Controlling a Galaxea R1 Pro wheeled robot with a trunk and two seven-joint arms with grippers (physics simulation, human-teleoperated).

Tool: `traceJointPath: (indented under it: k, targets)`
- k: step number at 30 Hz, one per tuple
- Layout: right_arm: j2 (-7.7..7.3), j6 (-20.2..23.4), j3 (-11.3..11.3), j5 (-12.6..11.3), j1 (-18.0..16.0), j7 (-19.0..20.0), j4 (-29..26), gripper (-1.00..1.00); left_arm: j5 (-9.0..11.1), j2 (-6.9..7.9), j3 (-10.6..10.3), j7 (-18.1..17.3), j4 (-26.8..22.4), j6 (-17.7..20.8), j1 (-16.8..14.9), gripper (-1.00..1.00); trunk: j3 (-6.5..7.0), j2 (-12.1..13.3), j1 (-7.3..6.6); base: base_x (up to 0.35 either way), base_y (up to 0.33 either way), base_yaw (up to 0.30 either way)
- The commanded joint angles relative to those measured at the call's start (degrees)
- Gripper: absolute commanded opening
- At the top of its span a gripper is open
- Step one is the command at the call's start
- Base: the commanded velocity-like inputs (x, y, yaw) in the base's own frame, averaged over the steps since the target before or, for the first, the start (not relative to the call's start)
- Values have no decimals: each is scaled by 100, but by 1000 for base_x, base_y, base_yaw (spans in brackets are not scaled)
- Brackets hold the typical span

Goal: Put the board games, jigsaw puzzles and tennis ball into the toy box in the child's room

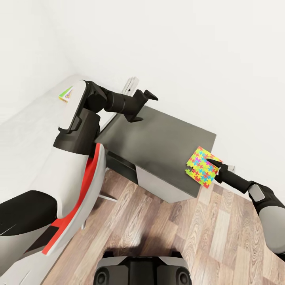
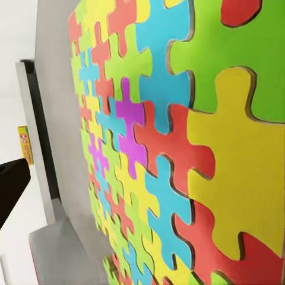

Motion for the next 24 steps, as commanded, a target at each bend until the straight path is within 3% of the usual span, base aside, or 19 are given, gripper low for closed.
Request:
traceJointPath:
  k: [1, 13, 14, 24]
  targets:
    - [0, 29, -22, 2, -5, 11, 4, 100, 35, -2, 5, 46, 0, 16, -5, 100, -7, -9, 3, 0, 0, 61]
    - [0, 25, -22, 1, -5, 12, -7, 100, 35, 0, 6, 46, 0, 16, 1, 100, -7, -9, 3, 0, 0, 24]
    - [0, 24, -22, 1, -5, 12, -11, -100, 35, -1, 6, 46, 0, 16, 3, 100, -7, -9, 3, 0, 0, 8]
    - [-88, 34, -22, -1, -10, 35, -35, -100, 43, -3, 5, 46, 5, 16, 11, 100, -7, -9, 3, 0, 0, 3]
